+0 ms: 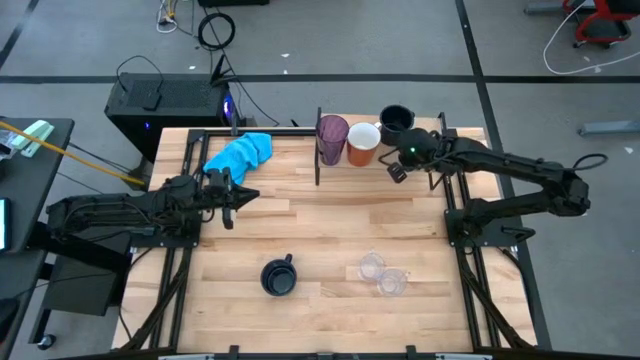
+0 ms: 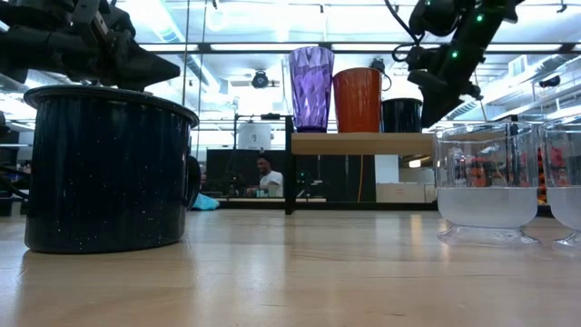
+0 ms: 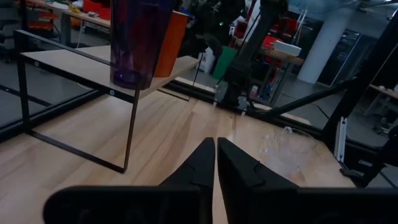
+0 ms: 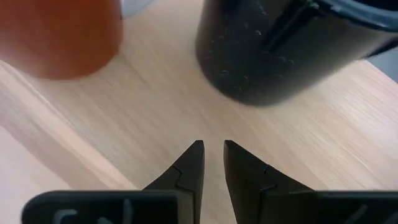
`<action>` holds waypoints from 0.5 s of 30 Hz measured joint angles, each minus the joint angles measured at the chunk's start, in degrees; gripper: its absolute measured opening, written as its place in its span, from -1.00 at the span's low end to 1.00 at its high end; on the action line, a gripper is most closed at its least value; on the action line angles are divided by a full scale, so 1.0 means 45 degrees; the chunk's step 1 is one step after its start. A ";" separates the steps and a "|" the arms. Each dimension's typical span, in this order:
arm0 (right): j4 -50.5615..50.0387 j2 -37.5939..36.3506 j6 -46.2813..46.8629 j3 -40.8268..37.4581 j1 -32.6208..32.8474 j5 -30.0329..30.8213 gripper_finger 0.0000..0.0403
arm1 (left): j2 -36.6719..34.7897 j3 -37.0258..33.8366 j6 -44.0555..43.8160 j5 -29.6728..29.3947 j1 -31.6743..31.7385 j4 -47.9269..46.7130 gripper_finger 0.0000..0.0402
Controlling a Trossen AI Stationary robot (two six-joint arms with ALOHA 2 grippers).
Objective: Stack small to large cups/mugs on shelf
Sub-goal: Put the right black mug on the shelf
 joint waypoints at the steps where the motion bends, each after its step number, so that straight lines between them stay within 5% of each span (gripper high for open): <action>1: 0.0292 0.0000 0.0025 -0.0125 -0.0004 0.0005 -0.66 | 0.0000 0.0000 -0.0005 -0.0002 0.0004 -0.0005 -0.87; 15: 0.1581 0.0006 0.0764 -0.0289 -0.0187 0.0482 -0.31 | 0.0000 0.0000 -0.0437 0.0003 0.0004 -0.0403 -0.90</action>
